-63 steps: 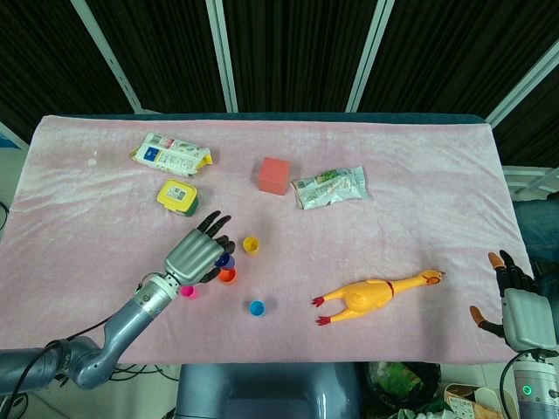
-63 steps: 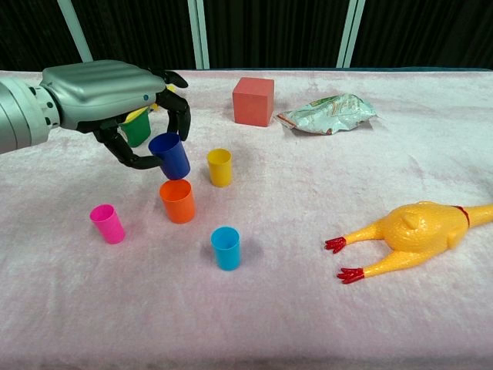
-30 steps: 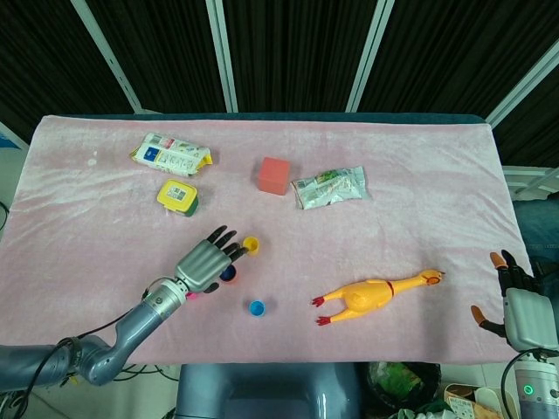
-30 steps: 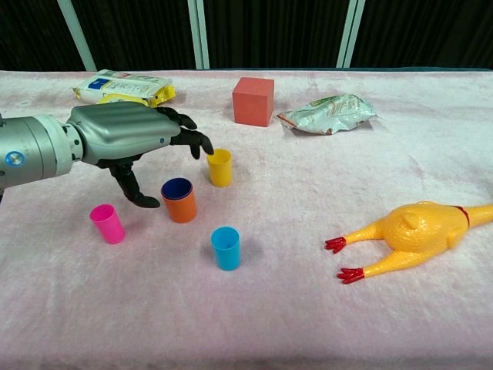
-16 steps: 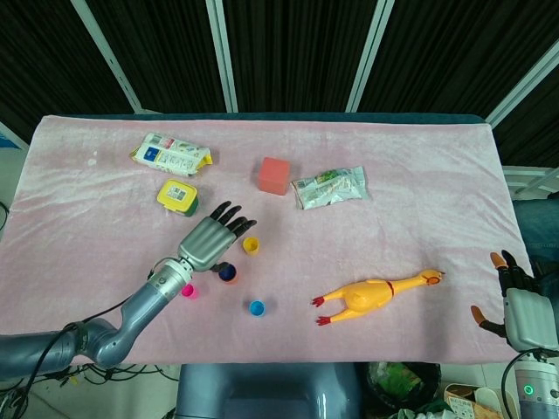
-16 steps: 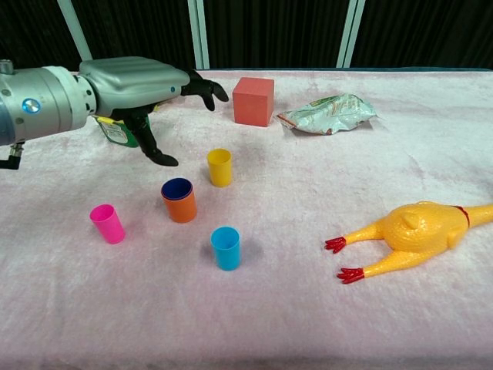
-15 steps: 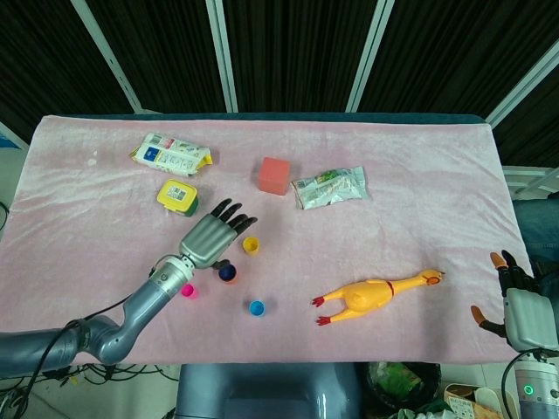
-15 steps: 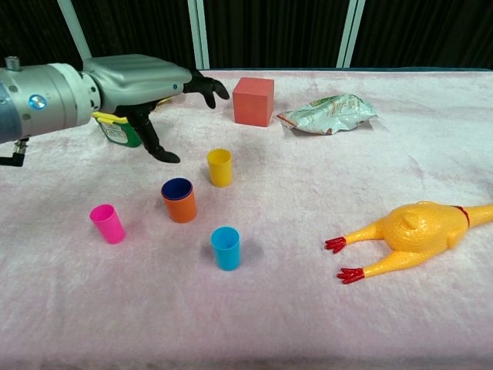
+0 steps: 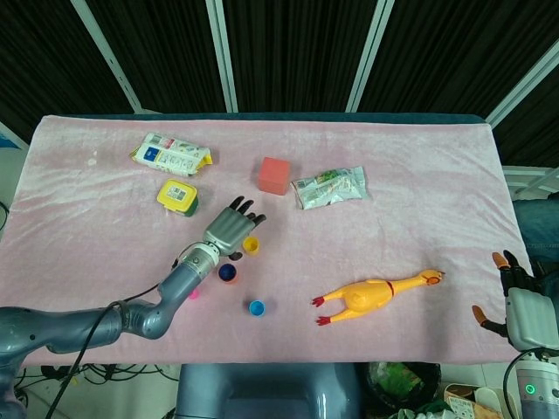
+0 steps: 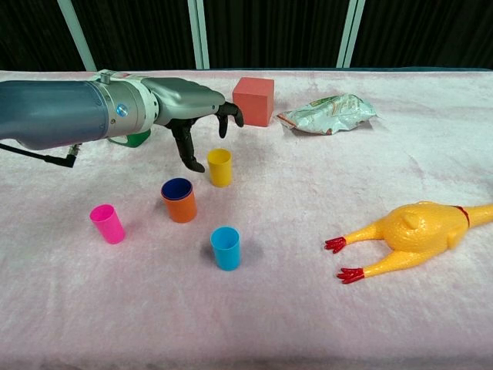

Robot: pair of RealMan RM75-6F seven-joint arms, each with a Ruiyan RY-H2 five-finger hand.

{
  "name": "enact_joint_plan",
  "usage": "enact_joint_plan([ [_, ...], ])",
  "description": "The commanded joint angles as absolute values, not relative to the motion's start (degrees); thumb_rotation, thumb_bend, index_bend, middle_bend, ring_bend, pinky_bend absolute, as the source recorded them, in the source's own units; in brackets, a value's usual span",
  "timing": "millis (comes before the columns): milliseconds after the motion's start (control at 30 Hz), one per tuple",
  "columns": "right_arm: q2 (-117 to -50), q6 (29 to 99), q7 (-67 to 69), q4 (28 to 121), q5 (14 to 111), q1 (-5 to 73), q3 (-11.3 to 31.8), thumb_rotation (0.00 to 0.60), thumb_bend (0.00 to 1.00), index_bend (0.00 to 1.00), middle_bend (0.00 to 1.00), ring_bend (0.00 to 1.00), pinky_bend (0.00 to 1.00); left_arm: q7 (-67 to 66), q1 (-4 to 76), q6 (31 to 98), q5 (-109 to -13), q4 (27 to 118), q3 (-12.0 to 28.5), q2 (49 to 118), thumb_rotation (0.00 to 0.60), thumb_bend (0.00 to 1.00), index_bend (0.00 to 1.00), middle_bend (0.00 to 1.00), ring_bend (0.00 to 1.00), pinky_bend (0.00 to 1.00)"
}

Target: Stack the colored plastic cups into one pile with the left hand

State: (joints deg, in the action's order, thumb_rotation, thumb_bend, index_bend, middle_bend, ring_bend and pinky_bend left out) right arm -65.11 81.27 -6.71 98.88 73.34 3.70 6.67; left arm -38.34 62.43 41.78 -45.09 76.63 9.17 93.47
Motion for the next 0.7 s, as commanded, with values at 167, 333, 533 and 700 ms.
enact_joint_plan([
  [167, -65.2, 81.3, -6.9, 99.0, 73.4, 3.7, 6.6, 0.6, 0.19, 0.0, 0.02, 0.11, 0.16, -37.5, 63.4, 41.4, -44.7, 75.6, 8.2, 94.5, 0.6, 0.2, 0.24, 0.36, 0.01, 0.0],
  [333, -65.1, 81.2, -6.8, 99.0, 73.2, 3.7, 6.6, 0.6, 0.19, 0.0, 0.02, 0.11, 0.16, -37.1, 63.5, 41.5, -45.1, 74.6, 7.7, 95.2, 0.6, 0.3, 0.34, 0.45, 0.05, 0.0],
  [533, -65.0, 81.1, -6.7, 99.0, 73.1, 3.7, 6.6, 0.6, 0.19, 0.0, 0.02, 0.11, 0.16, -36.1, 63.6, 42.0, -46.1, 72.8, 7.1, 96.5, 0.6, 0.4, 0.43, 0.5, 0.09, 0.0],
  [700, -65.0, 81.0, -6.9, 99.0, 73.2, 3.7, 6.5, 0.6, 0.19, 0.0, 0.02, 0.11, 0.16, -35.3, 63.4, 43.2, -47.9, 71.7, 6.9, 97.1, 0.6, 0.42, 0.44, 0.51, 0.1, 0.0],
])
